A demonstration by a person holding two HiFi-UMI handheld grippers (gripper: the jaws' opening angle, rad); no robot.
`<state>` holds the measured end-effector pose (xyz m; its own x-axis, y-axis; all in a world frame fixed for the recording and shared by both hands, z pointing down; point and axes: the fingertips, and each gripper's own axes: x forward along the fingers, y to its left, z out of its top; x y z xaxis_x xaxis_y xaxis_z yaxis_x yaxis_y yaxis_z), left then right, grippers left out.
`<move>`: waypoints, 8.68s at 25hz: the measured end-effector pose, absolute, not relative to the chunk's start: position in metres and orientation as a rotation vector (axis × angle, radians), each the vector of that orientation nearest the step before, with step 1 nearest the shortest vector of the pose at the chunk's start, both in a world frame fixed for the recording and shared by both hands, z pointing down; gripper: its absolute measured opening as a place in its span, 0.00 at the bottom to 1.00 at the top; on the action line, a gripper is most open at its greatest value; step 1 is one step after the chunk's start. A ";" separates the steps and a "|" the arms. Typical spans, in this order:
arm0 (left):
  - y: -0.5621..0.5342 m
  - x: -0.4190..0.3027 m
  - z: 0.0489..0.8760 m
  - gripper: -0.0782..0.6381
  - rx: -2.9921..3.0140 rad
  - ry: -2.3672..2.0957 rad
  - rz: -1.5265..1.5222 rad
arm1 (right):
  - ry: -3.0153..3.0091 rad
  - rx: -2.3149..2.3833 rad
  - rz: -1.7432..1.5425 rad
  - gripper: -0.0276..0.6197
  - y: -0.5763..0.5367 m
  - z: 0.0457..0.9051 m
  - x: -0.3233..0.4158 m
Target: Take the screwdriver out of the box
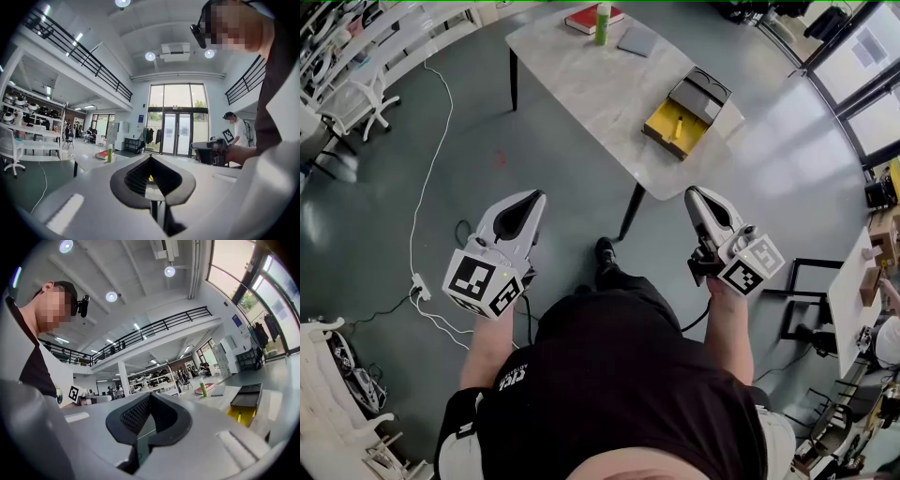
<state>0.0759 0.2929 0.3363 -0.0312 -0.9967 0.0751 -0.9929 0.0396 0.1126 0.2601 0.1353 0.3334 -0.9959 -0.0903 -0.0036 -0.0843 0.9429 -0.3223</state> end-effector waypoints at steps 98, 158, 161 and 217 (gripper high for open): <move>-0.242 -0.112 0.414 0.11 2.700 -1.107 0.101 | 3.006 -1.569 -1.142 0.07 -0.243 0.567 0.105; -0.224 -0.153 0.418 0.11 2.622 -1.198 0.152 | 3.434 -2.059 -1.288 0.17 -0.244 0.723 0.165; -0.208 -0.160 0.413 0.11 2.635 -1.190 0.134 | 3.428 -2.063 -1.214 0.17 -0.233 0.706 0.161; -0.185 -0.164 0.320 0.11 2.646 -1.504 0.020 | 2.845 -0.763 -0.279 0.17 -0.206 0.304 0.033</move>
